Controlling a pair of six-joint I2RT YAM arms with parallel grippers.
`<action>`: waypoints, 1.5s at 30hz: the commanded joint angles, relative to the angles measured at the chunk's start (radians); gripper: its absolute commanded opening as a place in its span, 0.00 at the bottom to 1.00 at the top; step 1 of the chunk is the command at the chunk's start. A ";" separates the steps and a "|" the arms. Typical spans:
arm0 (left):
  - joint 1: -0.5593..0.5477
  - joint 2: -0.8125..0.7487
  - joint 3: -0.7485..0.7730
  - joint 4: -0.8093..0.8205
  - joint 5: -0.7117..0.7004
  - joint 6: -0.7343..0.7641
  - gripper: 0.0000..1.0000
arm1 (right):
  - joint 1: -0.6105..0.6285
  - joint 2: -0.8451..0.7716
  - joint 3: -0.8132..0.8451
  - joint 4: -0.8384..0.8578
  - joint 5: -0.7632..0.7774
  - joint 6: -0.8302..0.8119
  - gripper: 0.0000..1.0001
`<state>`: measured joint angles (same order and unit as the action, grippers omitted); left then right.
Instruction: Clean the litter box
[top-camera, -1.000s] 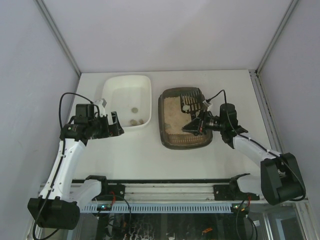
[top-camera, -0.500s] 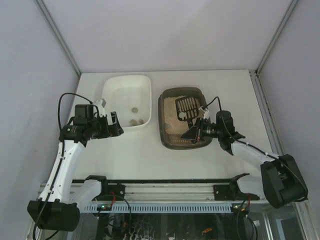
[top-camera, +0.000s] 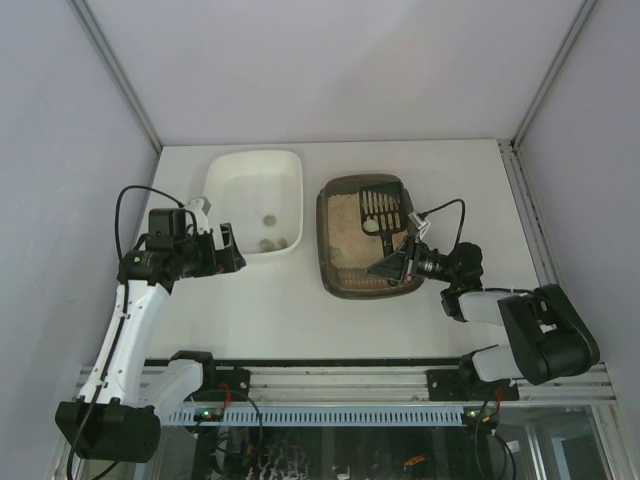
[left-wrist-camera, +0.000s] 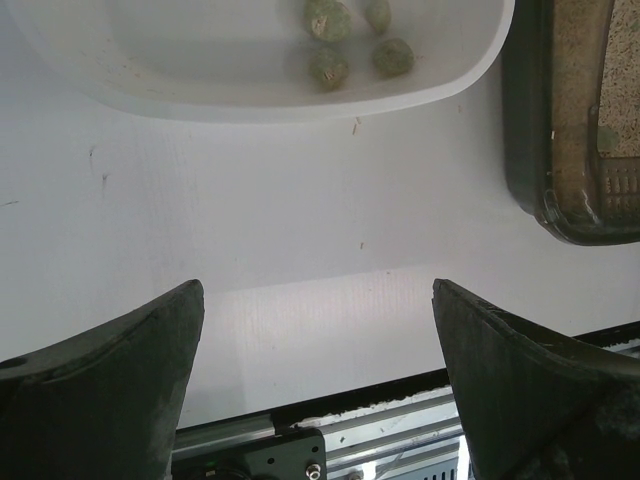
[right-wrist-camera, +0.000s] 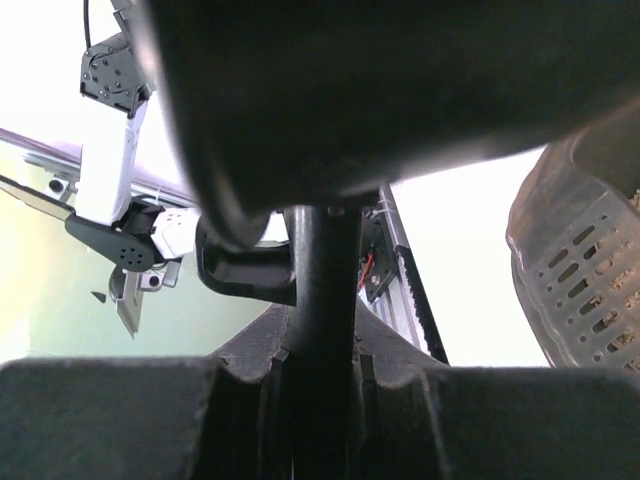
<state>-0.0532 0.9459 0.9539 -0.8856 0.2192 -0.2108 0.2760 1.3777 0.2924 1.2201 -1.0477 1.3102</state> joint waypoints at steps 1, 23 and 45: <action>0.008 -0.020 -0.007 0.021 -0.003 0.029 1.00 | -0.015 0.035 -0.010 0.190 -0.007 -0.016 0.00; 0.013 0.018 -0.001 -0.002 -0.004 0.027 1.00 | 0.050 0.230 0.060 0.285 0.162 0.561 0.00; 0.263 0.096 0.104 -0.016 0.122 -0.019 1.00 | 0.364 0.544 1.387 -1.909 0.460 -0.686 0.00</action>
<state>0.1558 1.0241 0.9802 -0.9051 0.2848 -0.2161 0.5621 1.7245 1.4445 -0.1921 -0.7265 0.8932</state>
